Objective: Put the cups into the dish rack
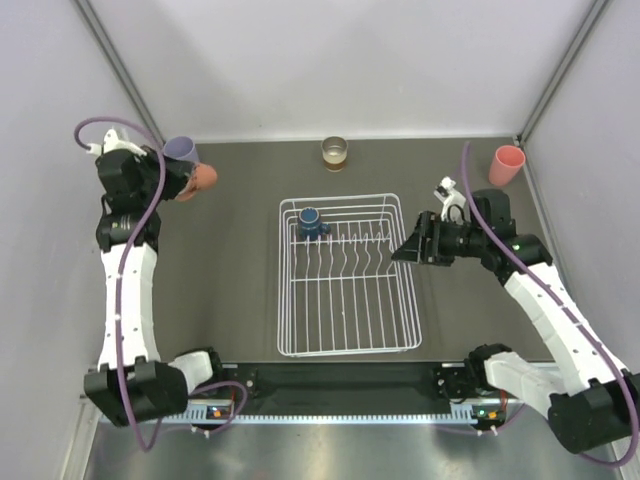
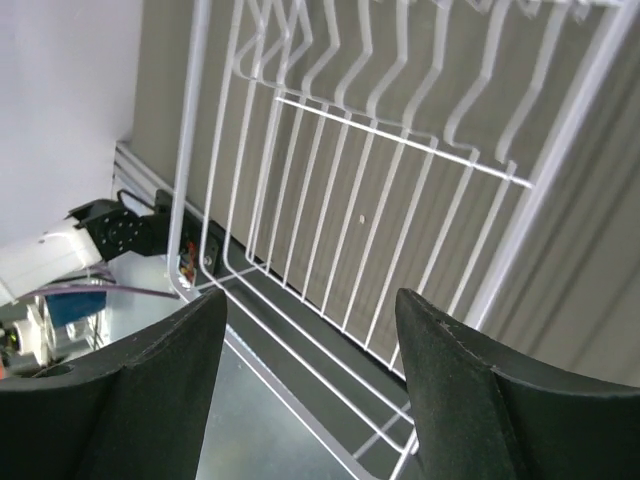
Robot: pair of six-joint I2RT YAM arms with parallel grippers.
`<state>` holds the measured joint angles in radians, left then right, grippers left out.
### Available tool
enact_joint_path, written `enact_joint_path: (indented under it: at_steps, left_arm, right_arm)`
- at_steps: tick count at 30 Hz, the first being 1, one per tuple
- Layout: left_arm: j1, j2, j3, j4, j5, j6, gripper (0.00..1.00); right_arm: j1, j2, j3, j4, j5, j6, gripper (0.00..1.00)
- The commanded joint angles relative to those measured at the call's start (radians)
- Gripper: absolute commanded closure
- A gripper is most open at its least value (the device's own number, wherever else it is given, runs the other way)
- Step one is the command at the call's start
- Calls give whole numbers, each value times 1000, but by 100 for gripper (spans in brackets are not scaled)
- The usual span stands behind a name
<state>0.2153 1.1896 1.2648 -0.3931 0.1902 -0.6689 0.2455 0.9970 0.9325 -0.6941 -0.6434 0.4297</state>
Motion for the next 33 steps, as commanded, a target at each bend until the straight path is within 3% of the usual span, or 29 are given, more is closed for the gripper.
enact_joint_path:
  at_steps: [1,5,11,13,19,24,27,33]
  left_arm:
    - [1,-83,-25,137,244,-194,100]
    - [-11,-168,-100,324,371,-365,100]
    - [-46,-228,-209,663,505,-653,100]
    - [-73,-237,-257,773,511,-717,100]
    - [-267,-232,-362,1047,459,-905,100]
    - [-412,-219,-488,1315,302,-1096,100]
    - [-473,-217,-530,1372,243,-1150,100]
    - [-534,-261,-550,1297,184,-1164,100]
  right_arm:
    - [93,5,101,79,39,0,32]
    - [273,41,187,136,100,-9,28]
    - [337,42,249,283,38,-32,9]
    - [345,42,272,310,22,-55,7]
    - [356,63,321,370,-16,-150,4]
    - [362,81,324,459,-39,-190,2]
    - [362,89,319,499,-41,-201,2]
    - [368,103,304,560,-76,-241,5]
